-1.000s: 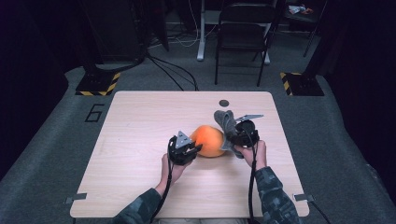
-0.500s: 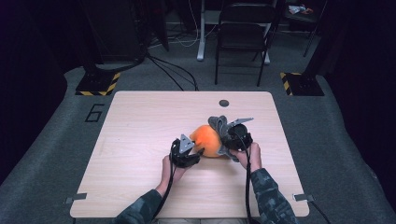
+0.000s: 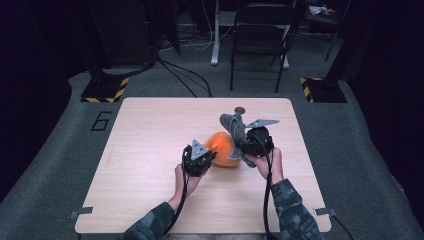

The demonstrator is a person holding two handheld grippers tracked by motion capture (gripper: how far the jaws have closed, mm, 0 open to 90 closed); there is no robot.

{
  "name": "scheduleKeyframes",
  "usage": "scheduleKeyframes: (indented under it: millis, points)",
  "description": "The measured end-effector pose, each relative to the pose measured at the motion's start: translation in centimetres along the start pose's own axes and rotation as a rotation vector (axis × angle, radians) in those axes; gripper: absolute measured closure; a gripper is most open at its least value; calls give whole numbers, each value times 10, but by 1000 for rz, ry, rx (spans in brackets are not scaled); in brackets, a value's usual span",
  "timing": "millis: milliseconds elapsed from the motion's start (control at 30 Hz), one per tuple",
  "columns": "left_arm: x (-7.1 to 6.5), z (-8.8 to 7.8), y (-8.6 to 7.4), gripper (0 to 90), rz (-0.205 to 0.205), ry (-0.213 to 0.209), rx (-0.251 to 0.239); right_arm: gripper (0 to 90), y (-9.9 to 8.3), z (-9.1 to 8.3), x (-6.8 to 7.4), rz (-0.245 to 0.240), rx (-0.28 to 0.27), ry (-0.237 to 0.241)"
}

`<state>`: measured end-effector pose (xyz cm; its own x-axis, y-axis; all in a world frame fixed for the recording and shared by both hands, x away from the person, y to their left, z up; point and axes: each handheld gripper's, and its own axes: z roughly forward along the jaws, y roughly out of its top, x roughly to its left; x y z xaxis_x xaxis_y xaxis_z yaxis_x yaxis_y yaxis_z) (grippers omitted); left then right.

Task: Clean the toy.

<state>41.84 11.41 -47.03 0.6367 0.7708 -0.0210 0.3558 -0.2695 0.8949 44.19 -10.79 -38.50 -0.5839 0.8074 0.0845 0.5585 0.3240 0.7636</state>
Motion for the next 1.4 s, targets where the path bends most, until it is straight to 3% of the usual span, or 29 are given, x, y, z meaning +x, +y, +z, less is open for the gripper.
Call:
scheduleKeyframes:
  millis: [100, 133, 233, 333, 467, 600, 633, 667, 967, 1100, 1200, 1267, 1333, 1400]
  points:
    - [-3, -5, 5, 839, -42, -25, -13, 726, 4, -2, 24, -47, -8, 37]
    - [-5, -7, 7, 839, -32, -30, -17, 726, 3, 1, 30, -79, 6, 34]
    - [-9, -7, 6, 838, -4, -24, -5, 727, -3, 20, 36, -103, 53, -4]
    - [-6, -3, 0, 838, -3, -24, 9, 728, -11, 33, 30, -102, 79, -22]
    - [-4, -1, 0, 838, -5, -30, 10, 729, -15, 35, 20, -88, 99, -44]
    - [-2, -1, -2, 837, -1, -27, 13, 729, -24, 38, 2, -42, 134, -70]
    - [-2, -1, -2, 837, -4, -31, 19, 729, -27, 40, -1, -8, 144, -71]
    - [-1, -1, -2, 836, -6, -32, 15, 729, -30, 42, -6, -20, 145, -78]
    - [1, -1, -3, 829, -11, -31, 11, 728, -54, 64, -34, 79, 253, -105]
    - [1, 0, -3, 827, -26, -31, 3, 725, -66, 78, -41, 113, 279, -88]
    - [1, -1, -3, 826, -14, -28, 5, 723, -61, 73, -45, 102, 288, -103]
    - [2, -1, -3, 824, -8, -23, 8, 723, -51, 59, -45, 89, 254, -138]
    - [2, -2, -3, 823, -7, -20, 8, 723, -40, 42, -42, 95, 171, -130]
    - [2, -1, -3, 823, -12, -17, 0, 724, -30, 27, -34, 97, 113, -74]
